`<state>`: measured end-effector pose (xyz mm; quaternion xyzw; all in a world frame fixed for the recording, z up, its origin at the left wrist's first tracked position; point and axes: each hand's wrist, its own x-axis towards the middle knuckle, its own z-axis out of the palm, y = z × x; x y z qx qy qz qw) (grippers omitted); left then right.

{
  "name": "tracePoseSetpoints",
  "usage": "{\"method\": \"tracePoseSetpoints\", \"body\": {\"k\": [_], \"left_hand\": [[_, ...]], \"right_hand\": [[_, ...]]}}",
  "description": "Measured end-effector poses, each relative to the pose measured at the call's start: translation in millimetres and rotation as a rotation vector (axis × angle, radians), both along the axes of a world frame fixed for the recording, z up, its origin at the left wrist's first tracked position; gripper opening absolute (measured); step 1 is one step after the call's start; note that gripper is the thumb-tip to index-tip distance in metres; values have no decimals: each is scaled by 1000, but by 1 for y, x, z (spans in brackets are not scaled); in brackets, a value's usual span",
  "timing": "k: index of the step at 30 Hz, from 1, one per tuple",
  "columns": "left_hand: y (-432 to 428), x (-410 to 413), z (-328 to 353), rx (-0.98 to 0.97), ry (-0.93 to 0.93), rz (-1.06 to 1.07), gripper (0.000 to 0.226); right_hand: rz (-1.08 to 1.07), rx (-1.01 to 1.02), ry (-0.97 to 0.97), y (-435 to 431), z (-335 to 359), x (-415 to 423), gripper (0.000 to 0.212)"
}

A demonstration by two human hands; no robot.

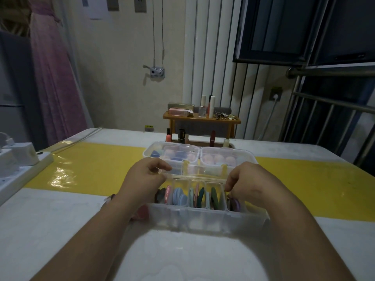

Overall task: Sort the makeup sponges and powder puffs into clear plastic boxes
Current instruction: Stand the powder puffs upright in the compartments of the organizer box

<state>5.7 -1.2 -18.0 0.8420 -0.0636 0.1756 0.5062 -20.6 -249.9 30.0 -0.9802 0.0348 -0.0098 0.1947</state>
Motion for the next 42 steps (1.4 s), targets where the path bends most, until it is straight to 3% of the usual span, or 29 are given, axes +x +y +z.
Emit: {"method": "tracePoseSetpoints", "body": {"k": [3,12,18,21,25,32,35,37,40,42], "left_hand": [[4,4,-3,-34,44,62,35],[9,13,-10,-35,205,80,10],[10,13,-10,-47,135,110,22],[15,14,-8,-69,142,127,20],[23,11,1,-167,202,140,10],[42,12,15,-531,147,75,28],[50,12,13,-375,99,150,33],[57,12,9,-119,105,264,31],[60,9,6,327,250,318,7],[58,8,5,506,354,266,24]], "right_hand": [[6,10,-3,1,-2,1,26],[42,116,-199,1,-3,0,18],[101,210,-272,11,-12,3,18],[170,202,-270,22,-19,5,28],[232,163,-273,30,-25,6,31],[231,160,-295,28,-26,8,21],[227,170,-301,28,-26,8,21],[227,167,-311,28,-26,8,22],[235,172,-307,27,-27,8,23],[233,179,-302,27,-27,8,23]]}}
